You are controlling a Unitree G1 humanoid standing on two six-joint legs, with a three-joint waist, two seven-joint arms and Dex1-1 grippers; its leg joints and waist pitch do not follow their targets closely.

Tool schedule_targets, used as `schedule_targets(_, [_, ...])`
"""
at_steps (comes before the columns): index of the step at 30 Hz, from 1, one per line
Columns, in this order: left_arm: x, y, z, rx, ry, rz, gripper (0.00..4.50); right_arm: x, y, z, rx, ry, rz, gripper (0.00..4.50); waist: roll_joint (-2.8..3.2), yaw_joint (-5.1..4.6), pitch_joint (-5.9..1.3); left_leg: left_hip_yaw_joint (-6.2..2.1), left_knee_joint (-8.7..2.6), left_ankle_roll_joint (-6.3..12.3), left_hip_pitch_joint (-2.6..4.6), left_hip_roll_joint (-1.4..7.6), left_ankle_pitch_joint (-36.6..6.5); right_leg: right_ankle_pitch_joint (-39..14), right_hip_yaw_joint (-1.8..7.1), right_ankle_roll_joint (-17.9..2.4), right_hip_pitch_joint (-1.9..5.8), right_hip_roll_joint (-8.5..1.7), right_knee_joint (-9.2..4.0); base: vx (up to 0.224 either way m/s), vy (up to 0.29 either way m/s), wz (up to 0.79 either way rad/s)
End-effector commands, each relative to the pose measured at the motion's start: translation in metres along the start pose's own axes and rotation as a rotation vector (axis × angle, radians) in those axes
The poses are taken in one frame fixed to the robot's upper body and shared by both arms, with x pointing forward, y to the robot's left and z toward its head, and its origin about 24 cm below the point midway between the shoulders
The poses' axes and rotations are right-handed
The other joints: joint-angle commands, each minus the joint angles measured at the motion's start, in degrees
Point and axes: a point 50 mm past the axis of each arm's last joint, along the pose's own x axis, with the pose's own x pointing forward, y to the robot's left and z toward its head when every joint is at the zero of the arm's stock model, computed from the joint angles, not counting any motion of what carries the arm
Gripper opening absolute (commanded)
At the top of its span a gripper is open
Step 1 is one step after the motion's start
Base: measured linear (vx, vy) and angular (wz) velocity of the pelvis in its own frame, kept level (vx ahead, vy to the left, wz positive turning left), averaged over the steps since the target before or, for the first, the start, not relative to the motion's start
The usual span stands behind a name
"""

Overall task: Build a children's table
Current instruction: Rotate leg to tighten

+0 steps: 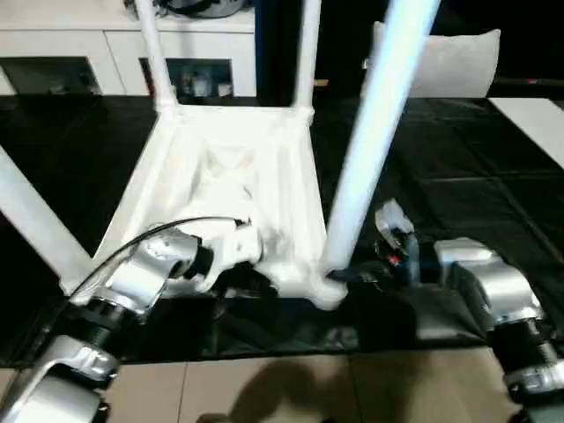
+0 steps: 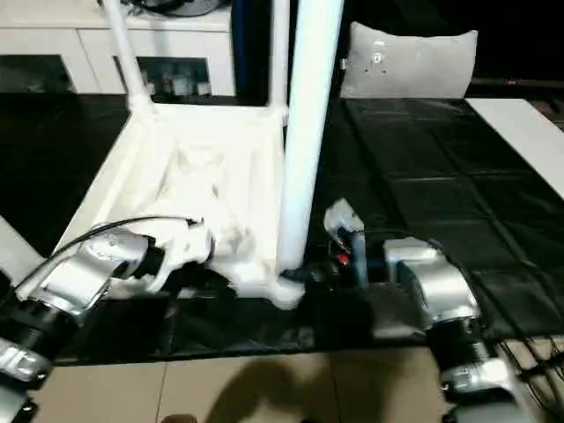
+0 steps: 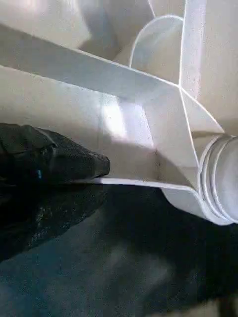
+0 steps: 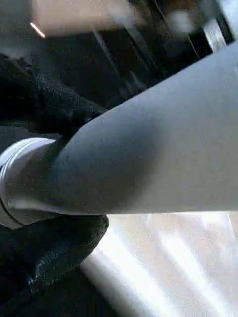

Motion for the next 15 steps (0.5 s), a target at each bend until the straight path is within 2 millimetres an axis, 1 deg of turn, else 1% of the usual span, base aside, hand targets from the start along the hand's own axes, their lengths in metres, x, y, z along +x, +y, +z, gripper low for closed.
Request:
schedule_targets(1, [0.019,0.0,0.032,-0.04,-0.136,0.067,0.0,0.028,0.007,0.009,0.077,-0.032,-0.125,2.05,-0.11,-0.73,-4.45,1.92,-2.91,2.6,-1.52,-1.11,-6.5,-30.0,0.71,8.5,5.37,-2.26,-6.93,0.0,0.0,0.0])
schedule_targets(2, [0.022,0.001,0.034,-0.053,-0.132,0.095,0.0,0.031,0.006,0.009,0.101,-0.043,-0.173,2.05,-0.02,-1.23,-4.64,1.74,-2.99,2.7,-1.88,-0.82,-6.6,-29.1,0.61,9.0,5.87,-2.23,-6.93,0.0,0.0,0.0])
schedule_targets(3, [0.022,0.001,0.034,-0.053,-0.132,0.095,0.0,0.031,0.006,0.009,0.101,-0.043,-0.173,2.05,0.36,-1.63,-4.6,1.48,-3.24,3.14,-1.75,-0.26,-7.1,-28.9,0.35,8.9,6.0,-2.4,-7.29,0.0,0.0,0.0])
schedule_targets(4, [0.027,0.005,0.037,-0.063,-0.112,0.171,0.0,0.037,0.001,0.01,0.163,-0.058,-0.275,2.05,1.31,-2.47,-4.77,0.25,-4.26,4.43,-1.92,2.7,-9.1,-25.4,0.95,7.5,7.04,-3.29,-6.1,0.0,0.0,0.0])
schedule_targets(5, [0.03,0.006,0.039,-0.064,-0.098,0.209,0.0,0.04,-0.001,0.01,0.178,-0.058,-0.326,2.05,1.29,-2.78,-4.52,0.13,-4.64,4.76,-1.62,3.43,-10.6,-24.8,1.7,6.5,6.66,-3.38,-5.51,0.0,0.0,0.0])
schedule_targets(6, [0.036,0.01,0.041,-0.066,-0.072,0.273,0.0,0.045,-0.004,0.009,0.187,-0.056,-0.399,2.05,0.99,-3.29,-4.19,0.76,-4.16,3.97,-0.58,2.51,-13.1,-27.1,1.7,5.5,5.96,-3.66,-6.31,0.0,0.0,0.0])
schedule_targets(7, [0.037,0.01,0.042,-0.067,-0.067,0.284,0.0,0.046,-0.005,0.009,0.187,-0.056,-0.412,2.05,0.68,-3.54,-4.09,1.57,-3.26,3.24,-0.16,0.42,-12.5,-30.6,0.83,6.2,5.67,-3.65,-7.6,0.0,0.0,0.0])
schedule_targets(8, [0.037,0.011,0.042,-0.068,-0.064,0.289,0.0,0.047,-0.005,0.009,0.187,-0.056,-0.42,2.05,0.61,-3.37,-4.24,1.7,-3.12,3.21,-0.2,-0.16,-11.5,-31.1,0.63,6.5,5.74,-3.89,-7.78,0.0,0.0,0.0])
schedule_targets(9, [0.04,0.012,0.045,-0.067,-0.065,0.314,0.0,0.05,-0.002,0.009,0.183,-0.06,-0.409,2.4,0.45,-3.38,-4.29,1.75,-3.24,3.56,-0.49,-0.41,-10.5,-30.8,0.59,6.8,5.85,-3.76,-7.8,0.0,0.0,0.0])
schedule_targets(10, [0.04,0.012,0.046,-0.064,-0.071,0.314,0.0,0.05,0.0,0.01,0.172,-0.065,-0.398,2.6,0.47,-3.24,-4.41,1.78,-3.45,4.14,-0.64,-0.47,-8.5,-28.5,0.73,6.8,5.87,-3.42,-7.54,0.0,0.0,0.0])
schedule_targets(11, [0.04,0.012,0.047,-0.059,-0.072,0.316,0.0,0.05,0.001,0.012,0.165,-0.081,-0.385,2.74,0.64,-3.19,-4.47,1.71,-3.55,4.28,-0.77,-0.4,-7.8,-27.4,0.88,6.5,5.98,-3.42,-7.34,0.0,0.0,0.0])
schedule_targets(12, [0.04,0.012,0.047,-0.049,-0.07,0.317,0.0,0.05,0.003,0.014,0.153,-0.099,-0.37,2.83,0.67,-3.1,-4.63,1.59,-3.72,4.4,-0.82,-0.23,-6.5,-25.3,1.22,5.7,6.02,-3.52,-6.82,0.0,0.0,0.0])
schedule_targets(13, [0.039,0.012,0.047,-0.037,-0.066,0.311,0.0,0.049,0.003,0.015,0.137,-0.101,-0.365,2.83,0.66,-2.98,-4.73,1.53,-3.84,4.54,-0.93,-0.09,-5.1,-23.2,1.58,4.5,6.08,-3.58,-6.34,0.0,0.0,0.0])
schedule_targets(14, [0.039,0.012,0.046,-0.03,-0.062,0.307,0.0,0.048,0.003,0.015,0.127,-0.1,-0.366,2.98,0.7,-2.85,-4.77,1.48,-3.9,4.61,-0.95,0.04,-4.3,-22.3,1.75,3.9,6.12,-3.64,-6.08,0.0,0.0,0.0])
schedule_targets(15, [0.038,0.011,0.045,-0.024,-0.055,0.3,0.0,0.047,0.002,0.015,0.117,-0.097,-0.365,2.98,0.73,-2.63,-4.82,1.45,-3.97,4.67,-0.97,0.06,-3.1,-20.6,2.04,2.9,6.13,-3.66,-5.59,0.0,0.0,0.0])
